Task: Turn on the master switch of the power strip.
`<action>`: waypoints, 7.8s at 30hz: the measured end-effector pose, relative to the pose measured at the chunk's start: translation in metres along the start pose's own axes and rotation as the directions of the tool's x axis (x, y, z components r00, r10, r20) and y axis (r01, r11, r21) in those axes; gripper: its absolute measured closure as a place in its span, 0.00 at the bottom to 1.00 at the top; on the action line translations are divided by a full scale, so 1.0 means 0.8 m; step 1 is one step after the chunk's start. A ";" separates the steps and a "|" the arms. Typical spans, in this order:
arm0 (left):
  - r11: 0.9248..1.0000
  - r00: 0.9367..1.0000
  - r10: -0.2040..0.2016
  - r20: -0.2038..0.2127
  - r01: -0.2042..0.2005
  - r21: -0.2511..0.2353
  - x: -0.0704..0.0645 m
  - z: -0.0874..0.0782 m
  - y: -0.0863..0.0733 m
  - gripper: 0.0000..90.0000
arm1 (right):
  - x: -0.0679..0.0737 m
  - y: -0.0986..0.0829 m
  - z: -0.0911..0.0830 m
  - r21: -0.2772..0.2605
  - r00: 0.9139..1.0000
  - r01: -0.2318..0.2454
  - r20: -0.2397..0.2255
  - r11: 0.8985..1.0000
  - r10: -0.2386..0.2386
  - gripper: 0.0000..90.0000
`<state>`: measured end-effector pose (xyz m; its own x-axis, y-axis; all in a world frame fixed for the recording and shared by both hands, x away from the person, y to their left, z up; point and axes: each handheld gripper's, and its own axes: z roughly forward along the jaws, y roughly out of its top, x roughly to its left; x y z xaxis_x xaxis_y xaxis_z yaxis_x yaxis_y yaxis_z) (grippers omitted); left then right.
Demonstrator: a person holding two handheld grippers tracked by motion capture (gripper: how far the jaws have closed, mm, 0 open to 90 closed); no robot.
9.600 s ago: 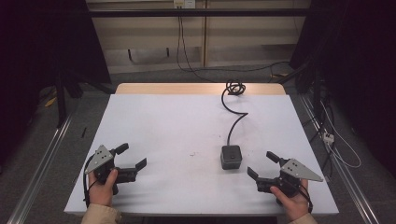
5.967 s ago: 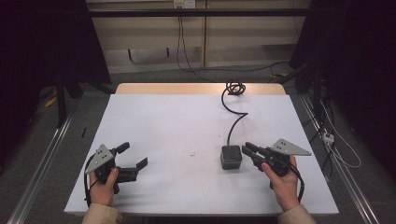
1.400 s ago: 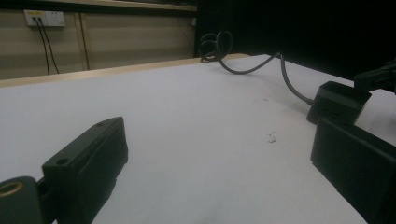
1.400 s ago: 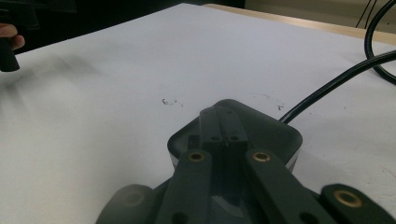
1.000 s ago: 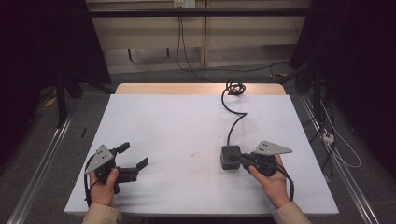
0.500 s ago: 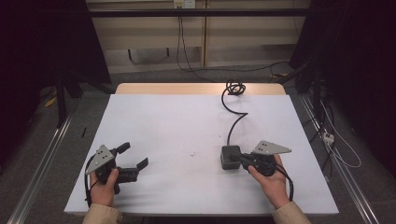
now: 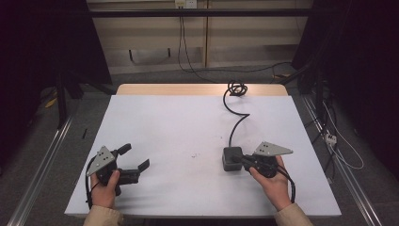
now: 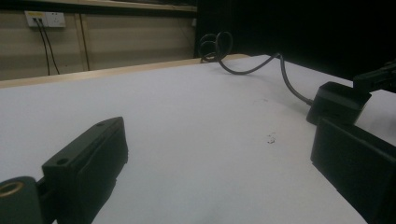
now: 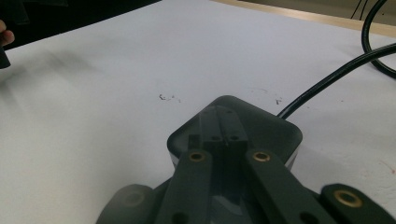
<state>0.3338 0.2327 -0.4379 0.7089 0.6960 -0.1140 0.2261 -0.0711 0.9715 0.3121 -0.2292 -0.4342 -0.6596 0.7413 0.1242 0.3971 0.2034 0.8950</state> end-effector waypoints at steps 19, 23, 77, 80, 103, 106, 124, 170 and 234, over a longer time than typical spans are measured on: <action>1.000 1.000 -0.001 0.003 0.001 0.000 -0.001 0.001 0.000 0.04 | 0.003 0.002 0.000 0.016 1.000 0.001 0.017 1.000 -0.002 1.00; 1.000 1.000 0.001 0.003 -0.001 0.003 -0.001 0.001 0.000 0.04 | 0.003 0.002 0.001 0.023 1.000 0.001 0.018 1.000 -0.001 1.00; 1.000 1.000 -0.003 0.001 0.003 -0.003 0.001 -0.001 0.001 0.04 | 0.001 0.000 0.000 -0.002 1.000 -0.002 0.011 1.000 0.002 1.00; 1.000 1.000 0.002 0.000 -0.002 -0.003 0.002 0.000 0.001 0.04 | 0.001 0.000 0.000 -0.005 1.000 -0.002 0.011 1.000 0.002 1.00; 1.000 1.000 -0.003 0.000 0.003 -0.006 0.002 -0.002 0.001 0.04 | 0.001 0.003 -0.004 -0.043 0.999 -0.041 -0.006 0.998 0.040 1.00; 1.000 1.000 -0.003 -0.001 0.003 -0.007 0.003 -0.002 0.001 0.04 | 0.001 0.004 -0.003 -0.042 0.998 -0.056 -0.005 0.998 0.056 0.91; 1.000 1.000 -0.001 -0.005 0.001 -0.007 0.004 -0.003 0.001 0.04 | 0.001 0.006 -0.003 -0.047 0.999 -0.052 0.011 0.998 0.053 0.56; 1.000 1.000 -0.005 0.000 0.005 -0.001 0.002 0.000 0.001 0.04 | -0.007 -0.014 -0.033 -0.079 0.997 -0.046 0.056 0.996 0.051 0.14; 1.000 1.000 -0.007 -0.003 0.007 0.002 0.001 0.001 -0.001 0.04 | -0.032 -0.051 -0.075 -0.073 0.992 -0.027 0.122 0.997 0.036 0.13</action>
<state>0.3352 0.2327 -0.4388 0.7053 0.6987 -0.1201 0.2325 -0.0680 0.9702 0.2747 -0.2947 -0.4485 -0.5622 0.8205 0.1030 0.3671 0.1360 0.9202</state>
